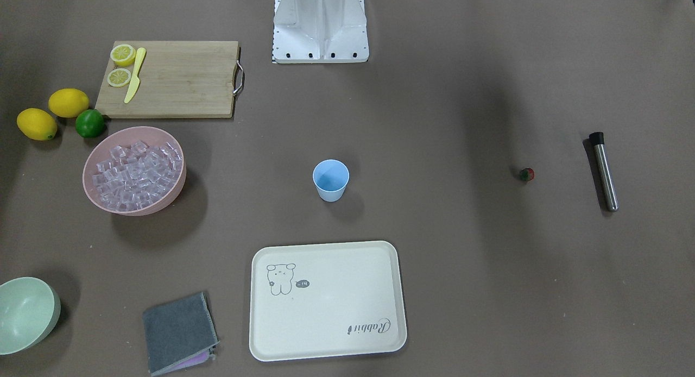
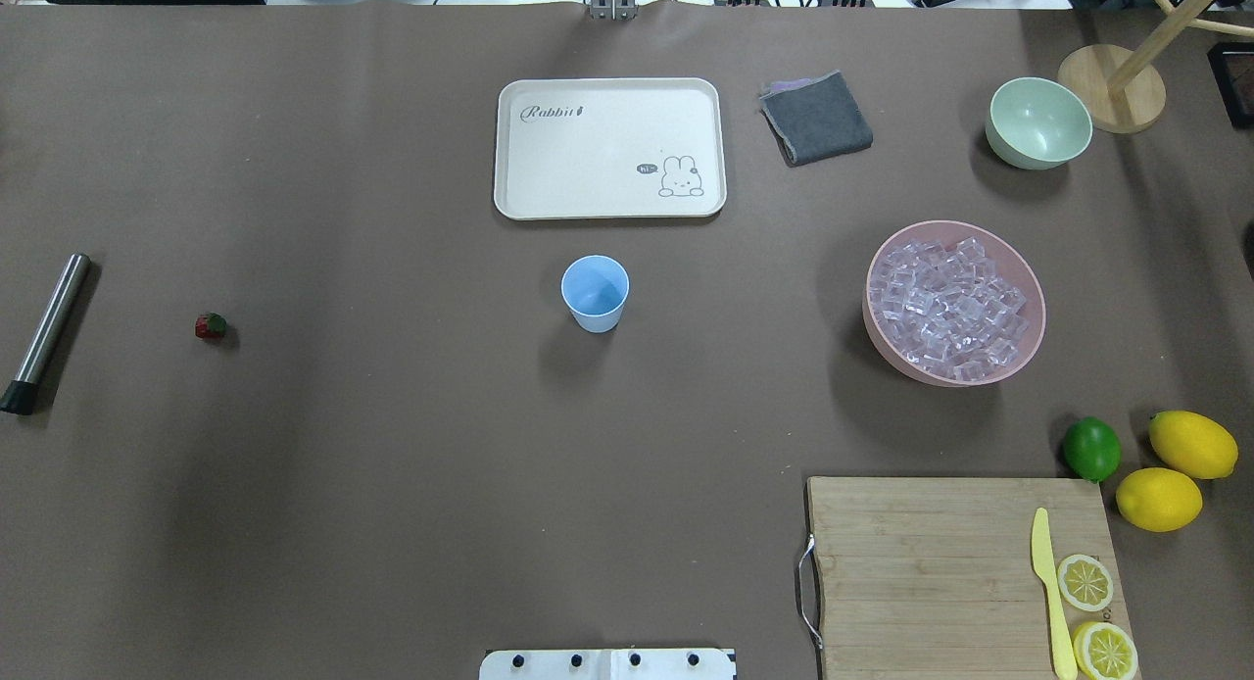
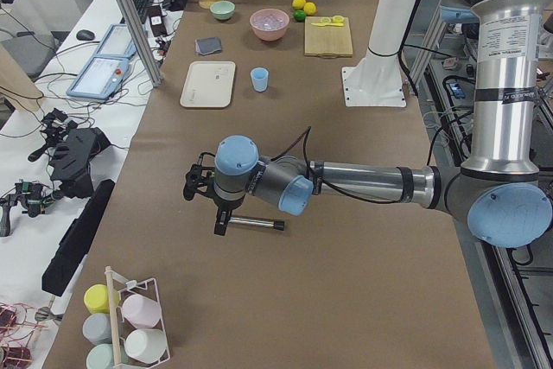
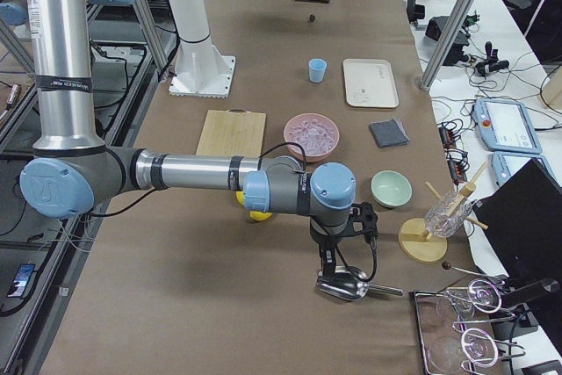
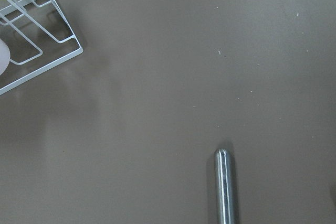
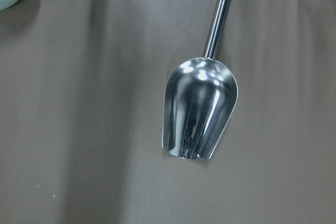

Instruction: Mash ice and strawberries in cup

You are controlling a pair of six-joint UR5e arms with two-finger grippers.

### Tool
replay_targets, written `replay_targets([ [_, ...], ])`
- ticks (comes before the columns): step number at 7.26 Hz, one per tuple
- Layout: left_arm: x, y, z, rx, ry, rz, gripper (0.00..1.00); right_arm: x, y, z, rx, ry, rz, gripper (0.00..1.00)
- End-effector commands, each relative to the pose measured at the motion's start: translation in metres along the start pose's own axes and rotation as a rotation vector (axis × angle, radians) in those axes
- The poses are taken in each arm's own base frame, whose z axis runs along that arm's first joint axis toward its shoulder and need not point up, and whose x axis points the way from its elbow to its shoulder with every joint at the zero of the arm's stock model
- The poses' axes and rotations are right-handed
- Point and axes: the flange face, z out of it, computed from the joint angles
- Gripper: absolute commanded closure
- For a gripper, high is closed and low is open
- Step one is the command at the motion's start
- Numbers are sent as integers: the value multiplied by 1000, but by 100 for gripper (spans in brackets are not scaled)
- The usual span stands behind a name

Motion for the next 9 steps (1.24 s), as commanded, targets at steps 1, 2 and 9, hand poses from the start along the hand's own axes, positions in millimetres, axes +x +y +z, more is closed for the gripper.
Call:
replay_targets([
  [1, 1, -1, -1, 3, 2, 4, 3, 3, 1, 3, -8, 13, 8, 0],
  [2, 3, -1, -2, 7, 3, 10, 3, 3, 1, 3, -7, 17, 3, 0],
  [9, -2, 3, 2, -5, 1, -12, 3, -111, -29, -17, 47, -11, -174, 2],
])
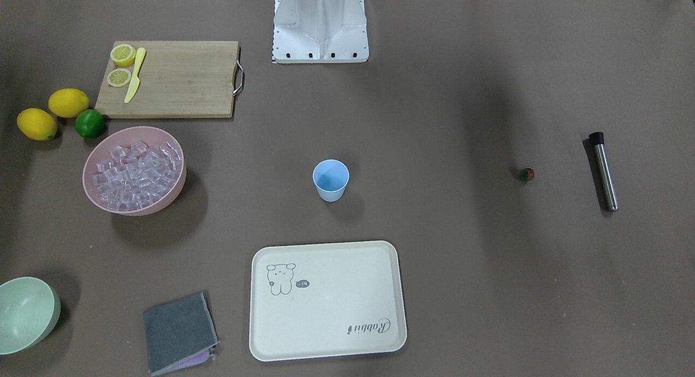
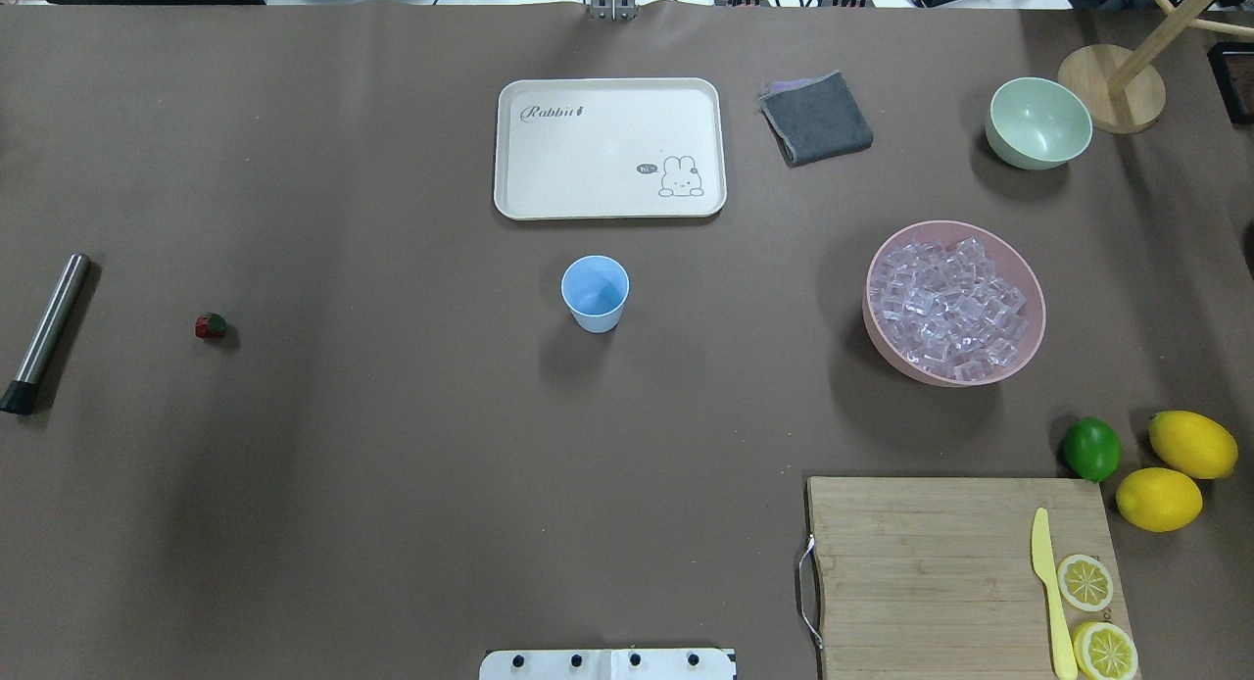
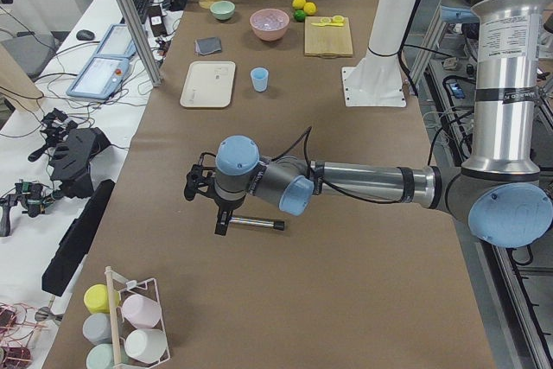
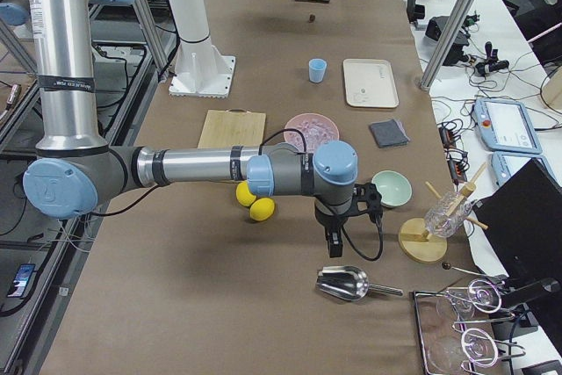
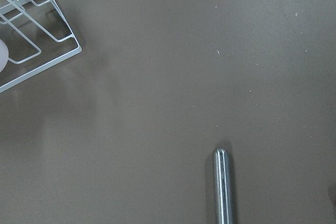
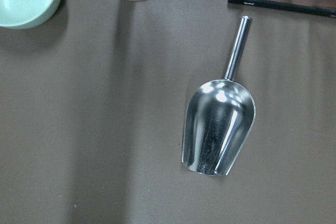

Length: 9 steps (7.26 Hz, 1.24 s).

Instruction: Mash ice and strawberries in cup

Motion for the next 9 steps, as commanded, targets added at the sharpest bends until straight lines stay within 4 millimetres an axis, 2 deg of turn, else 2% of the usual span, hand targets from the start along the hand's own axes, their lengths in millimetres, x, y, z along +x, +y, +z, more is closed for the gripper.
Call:
replay_targets([
  [1, -1, 1, 1, -1, 0, -3, 3, -82, -29, 8, 3, -19, -158, 2],
  [2, -1, 2, 0, 0, 0, -2, 3, -117, -41, 14, 0, -34, -235, 2],
  [4, -1, 3, 0, 0, 0, 0, 3, -218, -75, 17, 77, -91, -451, 1],
  [5, -1, 4, 0, 0, 0, -2, 3, -249, -82, 29, 70, -112, -517, 1],
  [6, -2, 5, 0, -2, -1, -2, 3, -303, -96, 39, 74, -131, -597, 1],
  [8, 1, 3, -1, 2, 0, 1, 3, -373, -92, 67, 64, -104, -676, 1],
  [9, 1, 3, -2, 2, 2, 2, 3, -420, -91, 85, 67, -71, -731, 1],
])
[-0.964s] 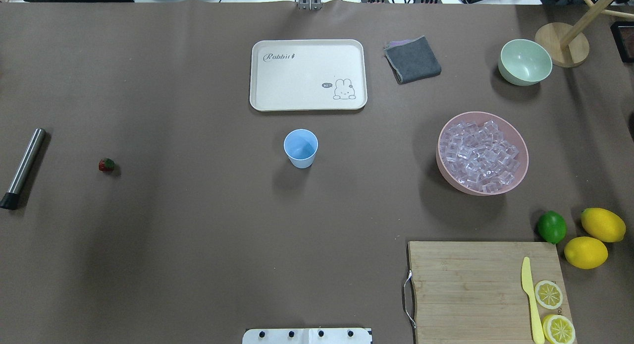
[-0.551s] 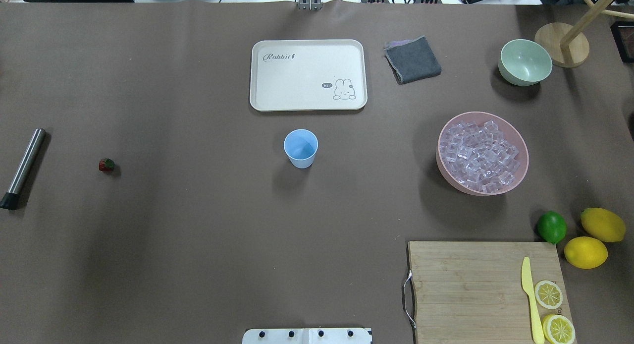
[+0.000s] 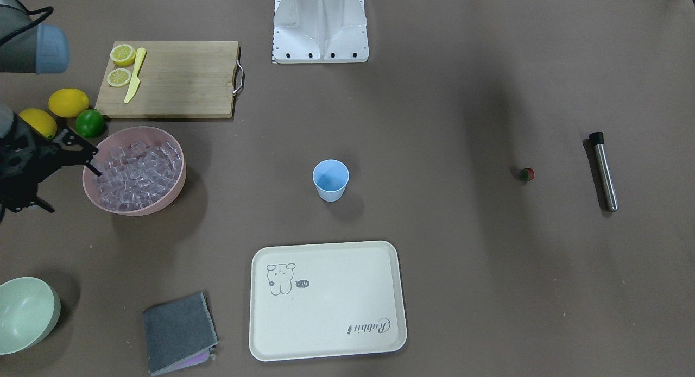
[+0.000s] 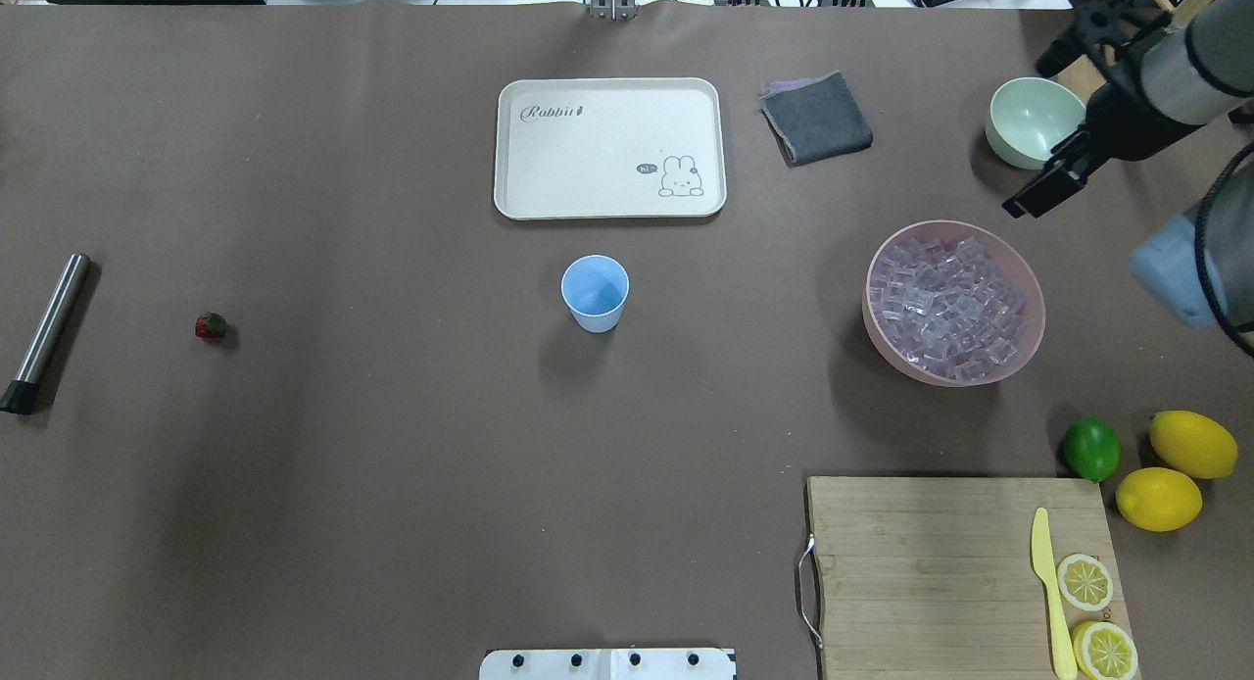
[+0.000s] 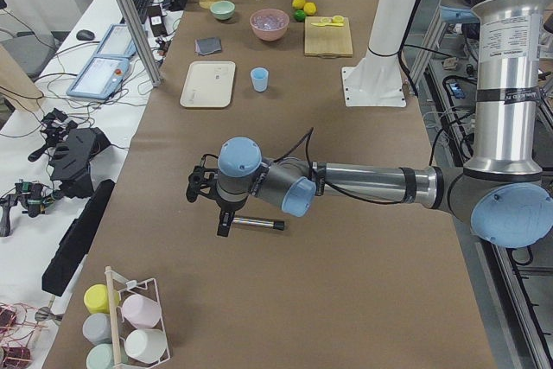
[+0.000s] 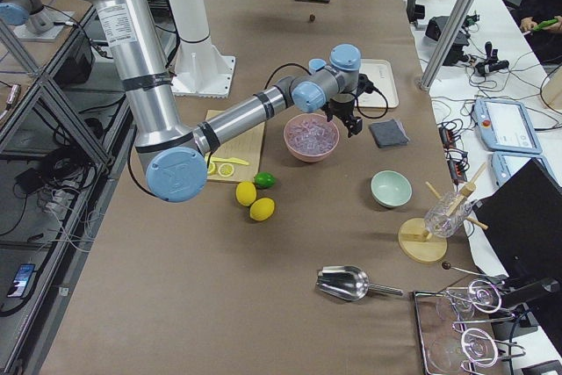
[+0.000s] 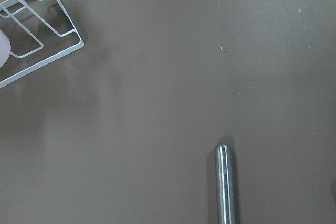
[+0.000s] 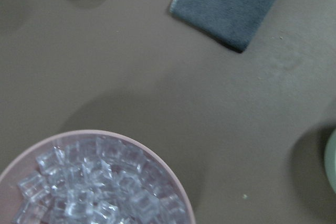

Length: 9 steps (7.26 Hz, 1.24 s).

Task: Mash ice and strawberries in cup
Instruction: 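Lower the right gripper into the pink bowl and grasp ice cubes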

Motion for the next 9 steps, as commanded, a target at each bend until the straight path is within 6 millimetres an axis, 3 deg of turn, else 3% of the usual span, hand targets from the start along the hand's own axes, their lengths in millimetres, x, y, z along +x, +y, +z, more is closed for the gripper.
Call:
replay_targets([
  [1, 3, -2, -2, 4, 2, 4, 3, -55, -25, 41, -31, 15, -78, 1],
  [2, 3, -3, -2, 5, 1, 5, 3, -72, -24, 57, -52, 1, -99, 2],
  [4, 1, 0, -2, 4, 2, 3, 3, -67, -9, 70, -83, 28, -96, 8],
  [5, 1, 1, -2, 3, 5, 1, 3, -67, -6, 70, -85, 33, -93, 21],
  [7, 1, 1, -3, 3, 5, 3, 3, -79, -5, 82, -100, 43, -109, 26],
  [8, 0, 1, -2, 2, 5, 2, 3, -76, 6, 86, -115, 43, -102, 39],
  [9, -1, 2, -1, 0, 5, -1, 3, -75, 11, 87, -122, 44, -97, 45],
])
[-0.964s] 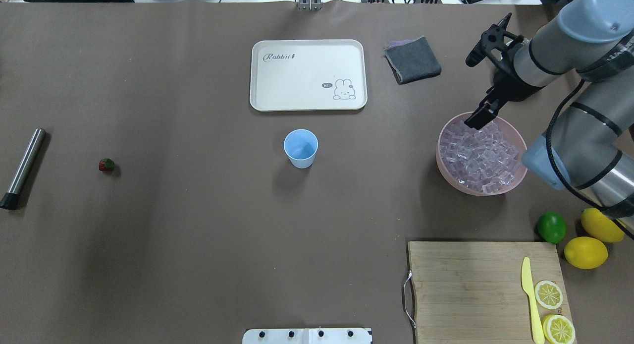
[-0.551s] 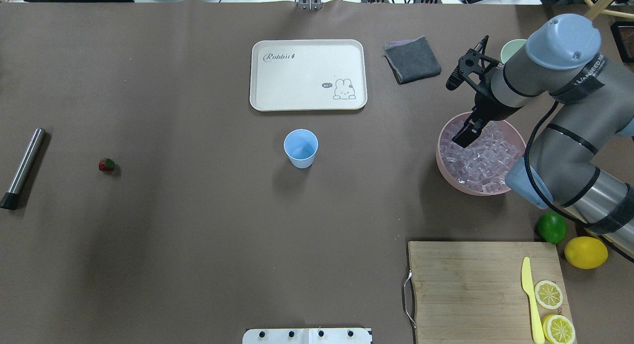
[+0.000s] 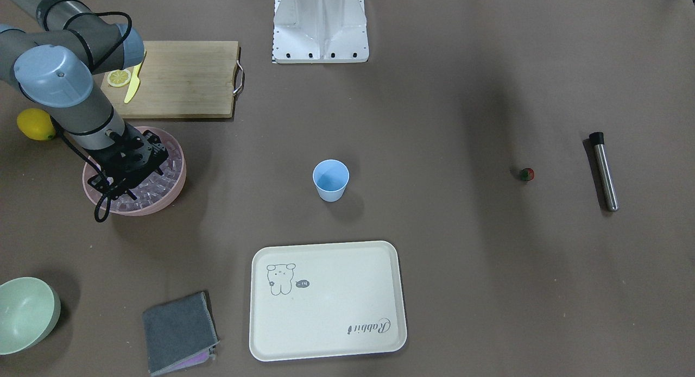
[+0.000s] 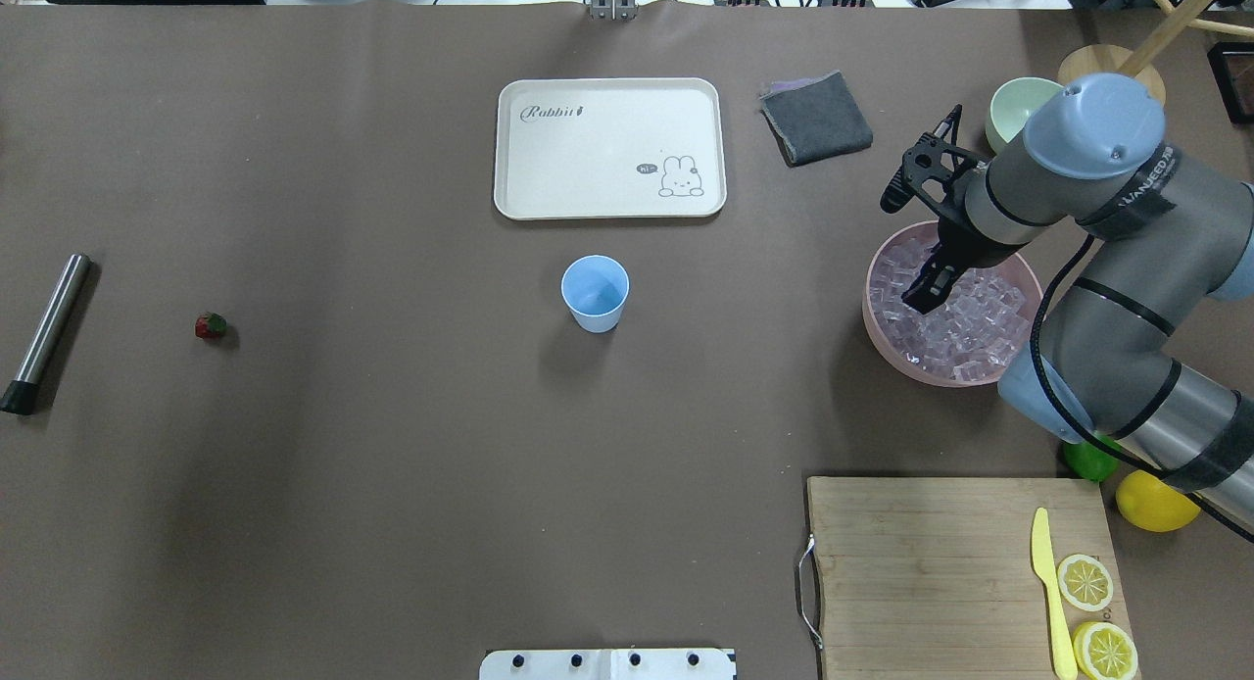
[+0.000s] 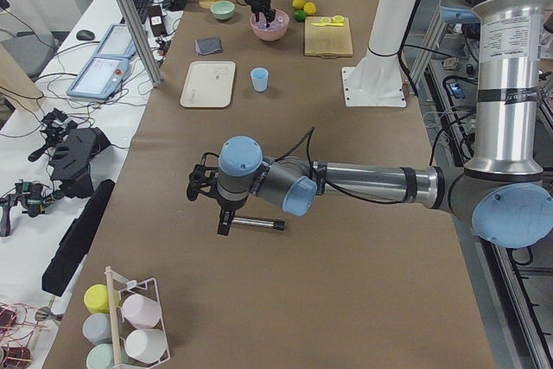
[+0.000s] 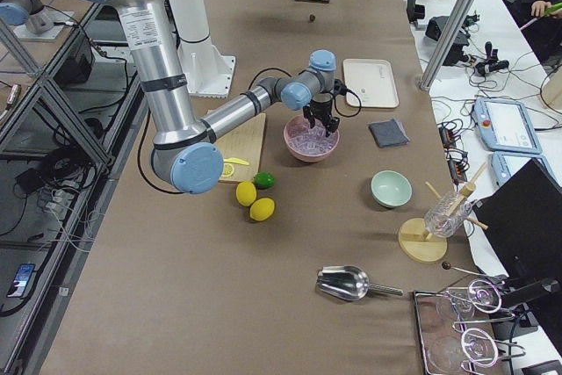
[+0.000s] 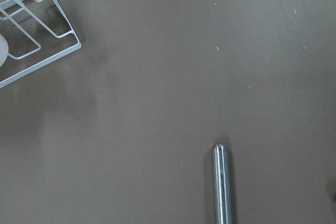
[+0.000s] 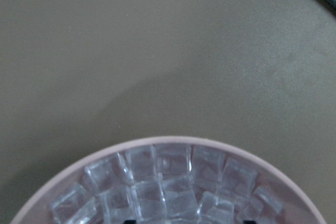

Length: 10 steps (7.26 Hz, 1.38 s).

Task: Mash ice and strawberries in cup
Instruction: 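Lower the right gripper into the pink bowl and grasp ice cubes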

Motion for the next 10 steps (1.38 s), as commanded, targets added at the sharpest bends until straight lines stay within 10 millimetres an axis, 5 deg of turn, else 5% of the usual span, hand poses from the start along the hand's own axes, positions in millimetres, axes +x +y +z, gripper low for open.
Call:
replay_targets([
  [1, 0, 0, 0, 0, 0, -1, 3, 1, 12, 7, -19, 0, 7, 52],
  [6, 0, -1, 0, 0, 0, -1, 3, -9, 0, -11, 22, -3, 78, 67],
  [10, 3, -5, 0, 4, 2, 4, 3, -1, 13, 10, -23, 9, 142, 65],
])
